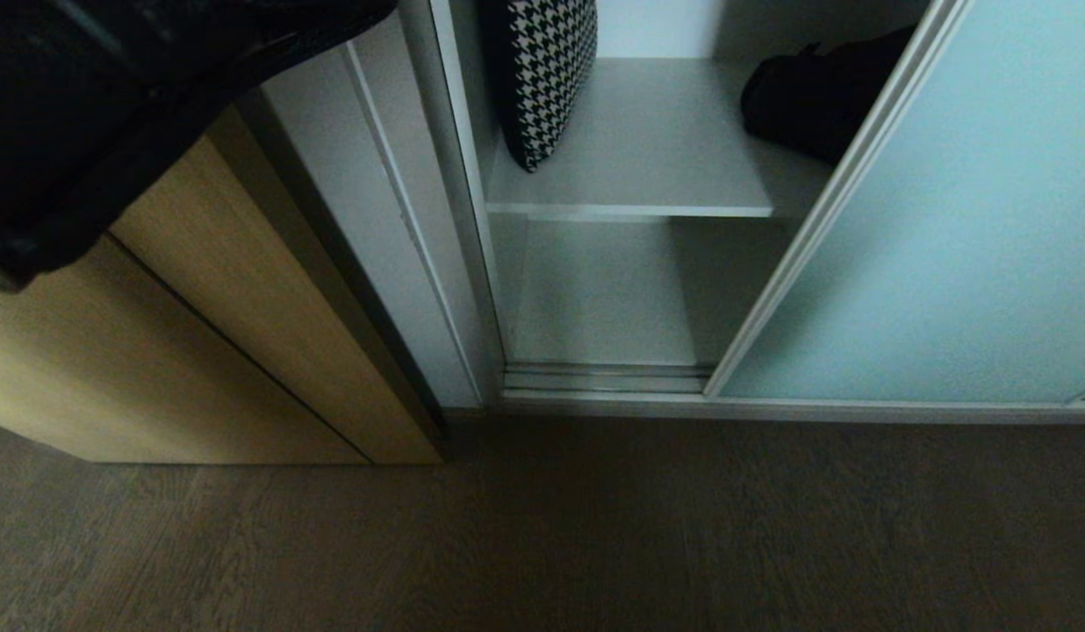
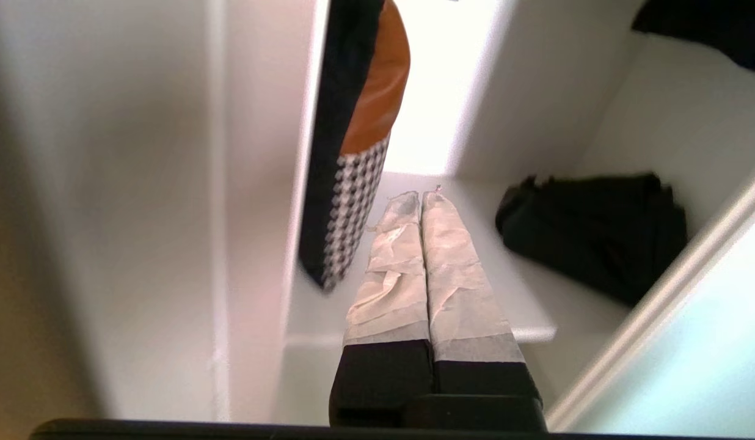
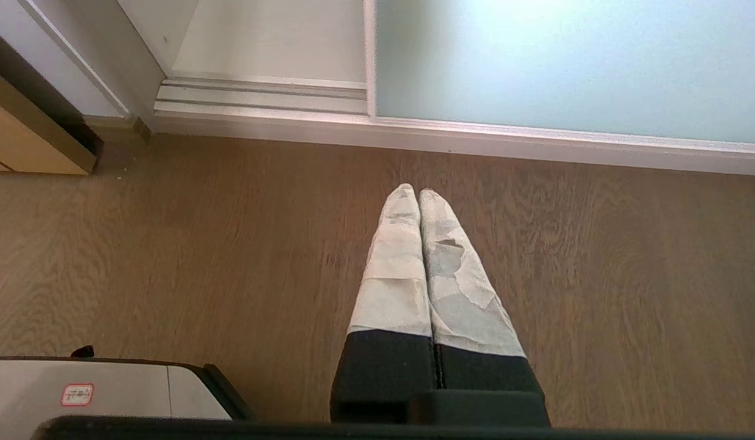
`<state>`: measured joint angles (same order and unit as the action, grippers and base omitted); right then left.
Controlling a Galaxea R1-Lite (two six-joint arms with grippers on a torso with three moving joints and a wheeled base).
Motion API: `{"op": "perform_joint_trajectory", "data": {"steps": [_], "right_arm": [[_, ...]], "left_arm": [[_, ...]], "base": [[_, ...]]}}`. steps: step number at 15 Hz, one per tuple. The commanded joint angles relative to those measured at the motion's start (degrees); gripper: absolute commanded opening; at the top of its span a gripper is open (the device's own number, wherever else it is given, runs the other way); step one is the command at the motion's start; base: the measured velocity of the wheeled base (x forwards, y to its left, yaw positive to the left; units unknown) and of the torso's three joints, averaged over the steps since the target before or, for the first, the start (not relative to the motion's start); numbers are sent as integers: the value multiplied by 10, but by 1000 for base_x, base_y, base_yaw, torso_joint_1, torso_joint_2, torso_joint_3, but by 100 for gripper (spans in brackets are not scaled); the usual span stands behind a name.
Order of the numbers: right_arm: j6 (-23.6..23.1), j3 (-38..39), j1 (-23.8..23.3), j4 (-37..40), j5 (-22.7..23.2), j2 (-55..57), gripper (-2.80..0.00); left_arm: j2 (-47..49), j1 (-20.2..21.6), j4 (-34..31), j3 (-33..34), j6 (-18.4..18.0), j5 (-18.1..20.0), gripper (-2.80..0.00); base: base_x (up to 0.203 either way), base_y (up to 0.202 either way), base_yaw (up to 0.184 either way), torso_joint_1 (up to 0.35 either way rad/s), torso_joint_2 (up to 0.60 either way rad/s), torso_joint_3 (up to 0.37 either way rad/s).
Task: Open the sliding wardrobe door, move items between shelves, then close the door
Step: Open the door
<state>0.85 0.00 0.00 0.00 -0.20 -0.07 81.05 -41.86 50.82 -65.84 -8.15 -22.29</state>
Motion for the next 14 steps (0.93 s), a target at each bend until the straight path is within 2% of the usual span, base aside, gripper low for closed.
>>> {"op": "perform_joint_trajectory", "data": {"steps": [1, 3, 6, 8, 12, 14], "right_arm": [[0, 0, 0, 0, -1, 1, -280], [0, 0, 0, 0, 0, 1, -280], [1, 0, 0, 0, 0, 1, -280], [0, 0, 0, 0, -1, 1, -280], [0, 0, 0, 0, -1, 1, -280], [0, 0, 0, 0, 0, 1, -280]], "left_arm": [[-98, 6, 5, 86, -2, -1, -280], [-153, 23, 7, 172, -5, 1, -280], [-253, 73, 8, 311, -6, 5, -280], [-319, 136, 7, 384, -9, 7, -280], [-430, 276, 2, 474, -10, 10, -280], [-493, 307, -1, 527, -9, 15, -280]], "base": [[0, 0, 0, 0, 0, 0], [0, 0, 0, 0, 0, 0], [0, 0, 0, 0, 0, 0], [0, 0, 0, 0, 0, 0], [0, 0, 0, 0, 0, 0], [0, 0, 0, 0, 0, 0]]}}
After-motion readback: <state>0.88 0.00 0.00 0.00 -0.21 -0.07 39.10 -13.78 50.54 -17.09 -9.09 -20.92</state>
